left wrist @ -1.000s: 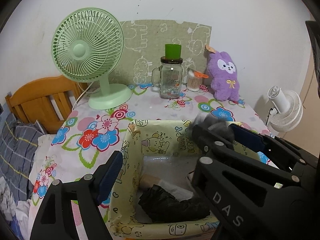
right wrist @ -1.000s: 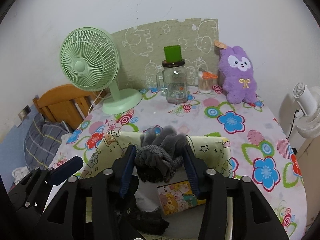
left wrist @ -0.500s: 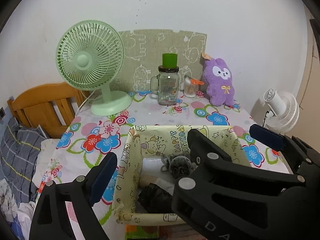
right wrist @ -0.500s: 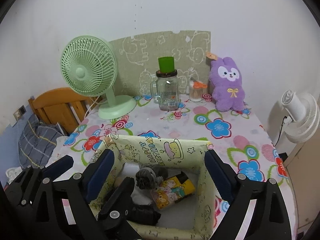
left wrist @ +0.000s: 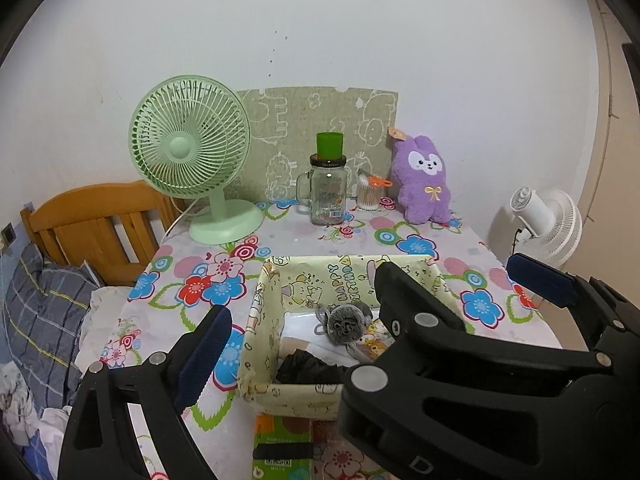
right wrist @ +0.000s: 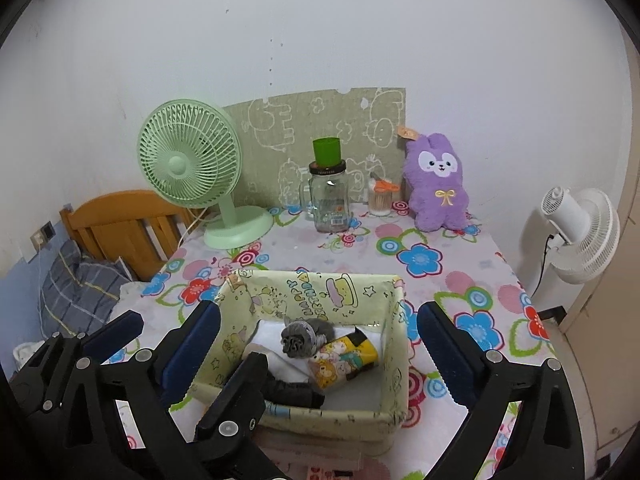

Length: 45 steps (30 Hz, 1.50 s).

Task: Organize soft objects
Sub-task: 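Raise both tools out of the box and back from it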

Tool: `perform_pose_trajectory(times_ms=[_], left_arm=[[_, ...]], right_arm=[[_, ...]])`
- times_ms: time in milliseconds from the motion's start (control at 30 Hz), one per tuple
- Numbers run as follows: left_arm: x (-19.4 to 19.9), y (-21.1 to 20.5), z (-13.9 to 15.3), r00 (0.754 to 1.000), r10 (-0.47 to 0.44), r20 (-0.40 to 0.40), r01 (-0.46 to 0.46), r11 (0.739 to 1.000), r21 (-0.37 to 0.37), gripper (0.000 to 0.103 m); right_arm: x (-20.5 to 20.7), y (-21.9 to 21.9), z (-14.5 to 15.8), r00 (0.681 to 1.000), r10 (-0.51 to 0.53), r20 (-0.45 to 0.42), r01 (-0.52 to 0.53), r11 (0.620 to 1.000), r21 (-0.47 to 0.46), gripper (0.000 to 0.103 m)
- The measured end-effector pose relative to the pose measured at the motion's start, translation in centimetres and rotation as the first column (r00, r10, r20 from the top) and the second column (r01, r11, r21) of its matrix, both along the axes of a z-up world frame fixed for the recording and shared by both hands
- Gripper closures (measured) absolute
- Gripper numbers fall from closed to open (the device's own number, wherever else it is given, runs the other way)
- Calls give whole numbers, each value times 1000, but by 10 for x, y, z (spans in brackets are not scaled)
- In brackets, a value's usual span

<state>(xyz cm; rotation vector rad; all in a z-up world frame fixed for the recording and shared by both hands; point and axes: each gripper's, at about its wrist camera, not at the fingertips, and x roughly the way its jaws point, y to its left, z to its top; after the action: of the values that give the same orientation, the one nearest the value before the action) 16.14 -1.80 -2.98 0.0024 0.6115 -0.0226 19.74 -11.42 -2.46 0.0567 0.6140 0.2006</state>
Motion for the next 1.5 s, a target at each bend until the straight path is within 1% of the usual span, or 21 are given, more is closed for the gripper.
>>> perform_pose_trajectory(times_ms=[333, 533, 700, 900, 1167, 1300, 1500], left_arm=[[-28, -3, 7, 999, -22, 25, 22, 1000, 2, 8], [-43, -2, 4, 999, -31, 26, 32, 999, -18, 8], [-54, -3, 1, 999, -40, 28, 40, 999, -14, 8], [-67, -3, -10, 998, -60, 37, 60, 998, -12, 8], [-76, -3, -28, 998, -57, 9, 58, 998, -20, 7], [-80, -5, -34, 998, -60, 20, 60, 998, -14, 7], [-85, -7, -48, 998, -55, 4, 55, 998, -28, 7]], right_arm=[[-34, -3, 9, 999, -24, 24, 24, 1000, 6, 3], [-52, -6, 10, 999, -36, 28, 35, 999, 5, 3], [-66, -7, 8, 999, -43, 28, 43, 999, 6, 3], [-81, -5, -2, 998, -51, 33, 51, 999, -3, 3], [-91, -7, -21, 998, -54, 19, 54, 999, -2, 3], [-95, -8, -29, 999, -51, 18, 51, 999, 0, 3], [-99, -10, -42, 999, -53, 12, 53, 999, -3, 3]])
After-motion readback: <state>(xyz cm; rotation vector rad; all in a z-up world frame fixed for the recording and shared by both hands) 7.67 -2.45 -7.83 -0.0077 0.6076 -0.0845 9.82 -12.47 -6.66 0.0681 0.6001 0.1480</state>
